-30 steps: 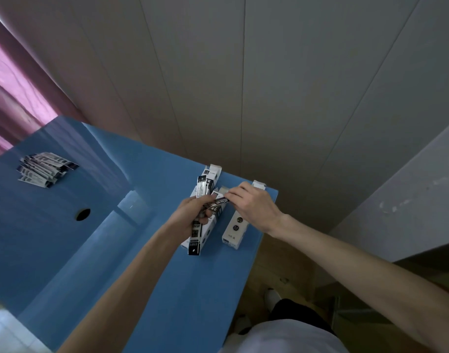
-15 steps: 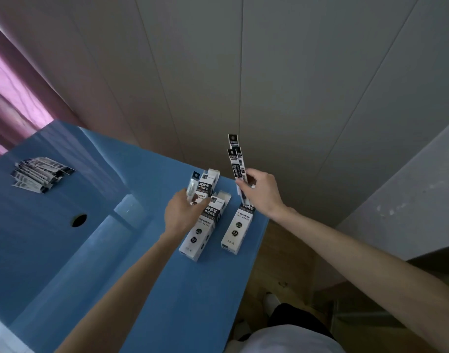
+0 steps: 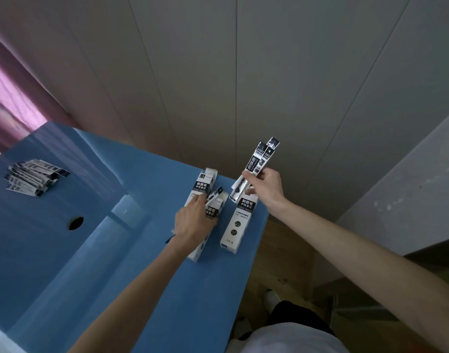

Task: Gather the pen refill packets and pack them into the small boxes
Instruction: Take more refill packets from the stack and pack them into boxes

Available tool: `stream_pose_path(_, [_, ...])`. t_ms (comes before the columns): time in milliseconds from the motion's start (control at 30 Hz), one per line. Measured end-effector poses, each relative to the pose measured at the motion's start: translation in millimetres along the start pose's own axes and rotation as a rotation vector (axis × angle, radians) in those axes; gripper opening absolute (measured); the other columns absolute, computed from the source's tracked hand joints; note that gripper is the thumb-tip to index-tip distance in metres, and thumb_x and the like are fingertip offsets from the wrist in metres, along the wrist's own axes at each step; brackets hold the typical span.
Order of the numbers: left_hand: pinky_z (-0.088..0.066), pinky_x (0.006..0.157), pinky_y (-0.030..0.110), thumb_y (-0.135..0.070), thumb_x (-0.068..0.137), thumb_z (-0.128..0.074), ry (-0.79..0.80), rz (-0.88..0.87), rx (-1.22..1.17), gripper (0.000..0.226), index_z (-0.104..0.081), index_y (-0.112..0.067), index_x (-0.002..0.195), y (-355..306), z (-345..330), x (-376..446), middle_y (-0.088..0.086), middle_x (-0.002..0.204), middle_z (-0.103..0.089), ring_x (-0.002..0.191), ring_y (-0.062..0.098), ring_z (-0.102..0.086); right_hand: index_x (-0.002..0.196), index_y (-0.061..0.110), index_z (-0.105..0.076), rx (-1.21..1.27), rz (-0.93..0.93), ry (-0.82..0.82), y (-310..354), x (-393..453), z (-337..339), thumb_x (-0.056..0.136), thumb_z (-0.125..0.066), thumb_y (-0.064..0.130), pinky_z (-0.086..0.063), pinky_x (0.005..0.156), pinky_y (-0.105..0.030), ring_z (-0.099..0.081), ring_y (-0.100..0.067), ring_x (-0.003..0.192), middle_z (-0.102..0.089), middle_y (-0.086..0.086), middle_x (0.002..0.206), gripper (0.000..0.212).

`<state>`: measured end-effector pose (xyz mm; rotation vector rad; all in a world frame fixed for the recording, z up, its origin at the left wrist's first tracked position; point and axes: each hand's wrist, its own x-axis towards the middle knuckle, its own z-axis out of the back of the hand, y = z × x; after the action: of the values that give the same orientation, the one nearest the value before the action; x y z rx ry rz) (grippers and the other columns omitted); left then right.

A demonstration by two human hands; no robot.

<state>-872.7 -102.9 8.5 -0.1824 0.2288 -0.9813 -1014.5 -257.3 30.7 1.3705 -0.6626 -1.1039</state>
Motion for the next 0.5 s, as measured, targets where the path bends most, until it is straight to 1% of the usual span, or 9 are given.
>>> stream_pose_path(67, [-0.051, 0.081, 0.040, -0.039, 0.086, -0.074, 0.019, -0.021, -0.017, 0.066, -0.046, -0.021, 0.143, -1, -1, 1, 0.000, 0.140, -0.058, 0.116, 0.027, -0.063, 0.103, 0.011, -0.069, 0.001, -0.011, -0.029, 0, 1, 3, 0.095, -0.074, 0.021, -0.063, 0.079, -0.051, -0.078, -0.022, 0.078, -0.077, -0.005, 0.097, 0.014])
stream_pose_path(167, [-0.048, 0.077, 0.038, -0.038, 0.082, -0.077, 0.024, 0.018, -0.089, 0.063, -0.051, -0.019, 0.136, -2, -2, 3, 0.000, 0.128, -0.062, 0.110, 0.027, -0.063, 0.107, 0.012, -0.064, 0.014, -0.004, -0.055, 3, 1, 9, 0.095, -0.073, 0.016, -0.064, 0.080, -0.049, -0.078, -0.021, 0.078, -0.076, -0.006, 0.098, 0.015])
stream_pose_path(300, [-0.053, 0.072, 0.038, -0.037, 0.077, -0.076, 0.058, 0.046, -0.121, 0.043, -0.059, -0.020, 0.113, 0, -3, 5, -0.003, 0.102, -0.063, 0.093, 0.025, -0.064, 0.107, 0.011, -0.063, 0.036, 0.033, -0.063, 12, 1, 16, 0.098, -0.069, 0.014, -0.064, 0.079, -0.046, -0.078, -0.020, 0.079, -0.076, -0.007, 0.098, 0.012])
stream_pose_path(367, [-0.054, 0.070, 0.039, -0.037, 0.076, -0.076, 0.071, 0.057, -0.150, 0.039, -0.058, -0.021, 0.106, -1, -3, 4, -0.004, 0.096, -0.064, 0.086, 0.023, -0.062, 0.107, 0.010, -0.063, 0.060, 0.027, -0.063, 15, 2, 18, 0.099, -0.067, 0.015, -0.064, 0.080, -0.044, -0.078, -0.020, 0.080, -0.076, -0.009, 0.099, 0.010])
stream_pose_path(433, [-0.056, 0.073, 0.039, -0.032, 0.072, -0.079, 0.044, 0.072, -0.290, 0.041, -0.057, -0.024, 0.106, -4, -2, -1, -0.006, 0.097, -0.066, 0.089, 0.020, -0.063, 0.108, 0.009, -0.063, 0.100, 0.018, -0.068, 20, 1, 21, 0.100, -0.066, 0.017, -0.064, 0.080, -0.043, -0.078, -0.021, 0.082, -0.076, -0.012, 0.101, 0.011])
stream_pose_path(500, [-0.055, 0.075, 0.036, -0.024, 0.069, -0.080, -0.020, 0.064, -0.477, 0.046, -0.057, -0.030, 0.108, -8, 2, -11, -0.013, 0.098, -0.065, 0.091, 0.014, -0.063, 0.109, 0.007, -0.064, 0.138, 0.033, -0.059, 28, -3, 24, 0.100, -0.066, 0.017, -0.065, 0.079, -0.041, -0.078, -0.022, 0.084, -0.076, -0.012, 0.100, 0.013])
